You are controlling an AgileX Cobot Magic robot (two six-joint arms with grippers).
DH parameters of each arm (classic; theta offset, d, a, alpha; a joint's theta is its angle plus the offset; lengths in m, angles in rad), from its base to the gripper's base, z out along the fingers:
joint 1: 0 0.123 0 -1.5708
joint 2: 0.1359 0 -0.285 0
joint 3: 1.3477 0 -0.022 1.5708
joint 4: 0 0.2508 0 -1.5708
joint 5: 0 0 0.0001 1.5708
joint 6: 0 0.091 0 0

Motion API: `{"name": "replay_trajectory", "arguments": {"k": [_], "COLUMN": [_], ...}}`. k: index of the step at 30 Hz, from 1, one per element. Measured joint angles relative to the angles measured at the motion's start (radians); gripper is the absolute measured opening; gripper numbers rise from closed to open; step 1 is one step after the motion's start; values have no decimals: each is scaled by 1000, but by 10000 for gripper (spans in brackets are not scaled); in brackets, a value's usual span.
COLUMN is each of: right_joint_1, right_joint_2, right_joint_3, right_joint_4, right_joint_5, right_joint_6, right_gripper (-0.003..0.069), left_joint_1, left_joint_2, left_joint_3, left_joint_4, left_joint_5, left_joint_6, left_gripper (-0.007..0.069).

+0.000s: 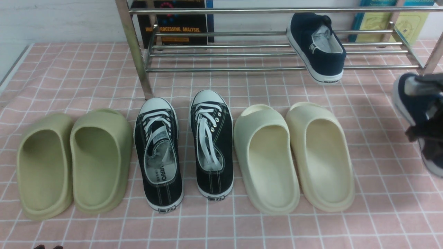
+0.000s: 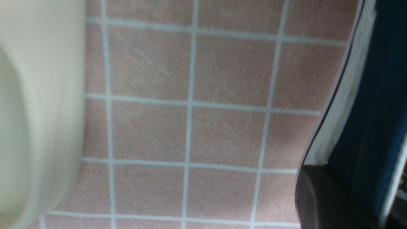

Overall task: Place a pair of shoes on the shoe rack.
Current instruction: Use the right arm to put a shoe into the shoe rack

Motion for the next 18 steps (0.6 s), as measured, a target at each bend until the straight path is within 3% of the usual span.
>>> {"name": "replay_trajectory", "arguments": {"k": [10,18], "right_joint_1": [1,1], "right_joint_2": [103,351], "right_joint_3": [-277,-564], "right_joint_4": [274,321], "right_joint_5": [-38,-53], "right_joint_6": [-282,-369], "right_gripper": [20,20], "left_joint_1": [0,0], "left_joint_2": [0,0], "left_joint_3": [0,0], "left_joint_4": [0,0], "left_joint_5": [0,0], "left_joint_6": [0,0], "left_gripper": [239,239]}}
